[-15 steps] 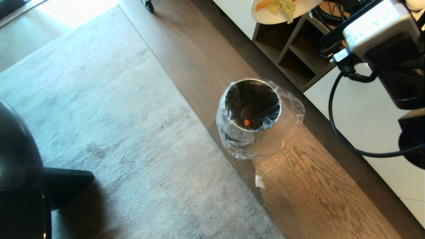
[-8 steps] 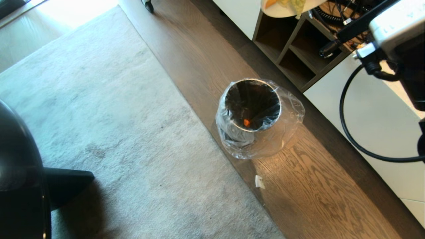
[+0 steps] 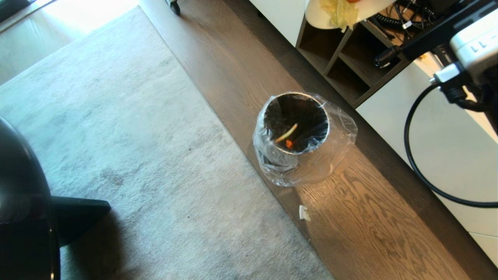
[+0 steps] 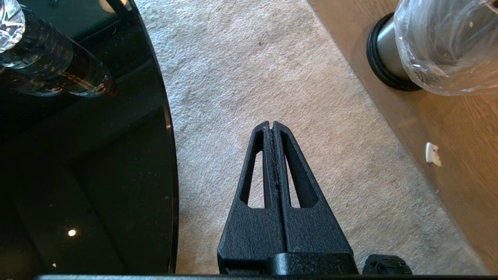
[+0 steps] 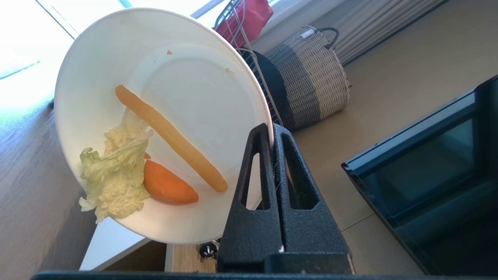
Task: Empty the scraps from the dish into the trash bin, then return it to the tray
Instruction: Pour the leftover food from the bowl into the trash can
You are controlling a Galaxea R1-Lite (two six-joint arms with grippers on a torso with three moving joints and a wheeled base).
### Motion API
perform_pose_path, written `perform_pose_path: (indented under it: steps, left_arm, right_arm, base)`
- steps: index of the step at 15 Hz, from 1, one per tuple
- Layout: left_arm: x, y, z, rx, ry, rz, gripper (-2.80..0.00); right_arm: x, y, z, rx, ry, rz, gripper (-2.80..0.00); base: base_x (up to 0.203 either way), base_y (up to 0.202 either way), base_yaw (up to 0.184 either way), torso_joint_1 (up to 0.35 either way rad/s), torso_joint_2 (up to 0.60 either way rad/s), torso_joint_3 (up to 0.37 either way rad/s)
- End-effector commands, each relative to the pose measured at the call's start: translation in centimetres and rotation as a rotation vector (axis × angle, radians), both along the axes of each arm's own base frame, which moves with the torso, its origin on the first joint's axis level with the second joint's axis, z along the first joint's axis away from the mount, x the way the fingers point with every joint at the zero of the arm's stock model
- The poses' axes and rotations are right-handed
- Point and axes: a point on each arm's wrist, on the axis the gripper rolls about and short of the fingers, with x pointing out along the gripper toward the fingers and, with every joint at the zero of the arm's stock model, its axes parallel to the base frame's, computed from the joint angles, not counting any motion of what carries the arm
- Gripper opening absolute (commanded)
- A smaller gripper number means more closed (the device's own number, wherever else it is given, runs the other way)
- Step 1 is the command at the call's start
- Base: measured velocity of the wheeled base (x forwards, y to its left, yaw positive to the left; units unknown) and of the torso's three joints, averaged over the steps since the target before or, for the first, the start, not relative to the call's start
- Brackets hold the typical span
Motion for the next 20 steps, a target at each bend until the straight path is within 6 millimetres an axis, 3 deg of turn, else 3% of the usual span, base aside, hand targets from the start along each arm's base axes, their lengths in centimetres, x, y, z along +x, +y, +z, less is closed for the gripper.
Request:
perform_pose_path:
  steps: [1,5,12,20]
  left_arm:
    - [0.0,0.0,0.0,0.000,-0.001,0.000,-2.80]
    - [0.0,0.0,0.0,0.000,-0.001,0.000,-2.80]
    - [0.0,0.0,0.0,-0.002,-0.001,0.000,-2.80]
    - [0.0,0.0,0.0,-0.002,-0.001,0.000,-2.80]
  right_arm:
    - [-0.4,-0.1,0.1,0.015,-0.039,0.001,-2.80]
    - [-0.8,-0.1,-0.4,0.003,-0.024,0.008,-2.80]
    - [-1.9,-0.1,2.2,0.051,-0.106,0.036,-2.80]
    - [-2.8,0.0,2.9,0.058,-0.112,0.065,-2.80]
  base:
    - [0.000,0.000,0.000,0.000,0.00,0.000]
    - [0.000,0.000,0.000,0.000,0.00,0.000]
    - [0.000,0.000,0.000,0.000,0.00,0.000]
    - [0.000,0.000,0.000,0.000,0.00,0.000]
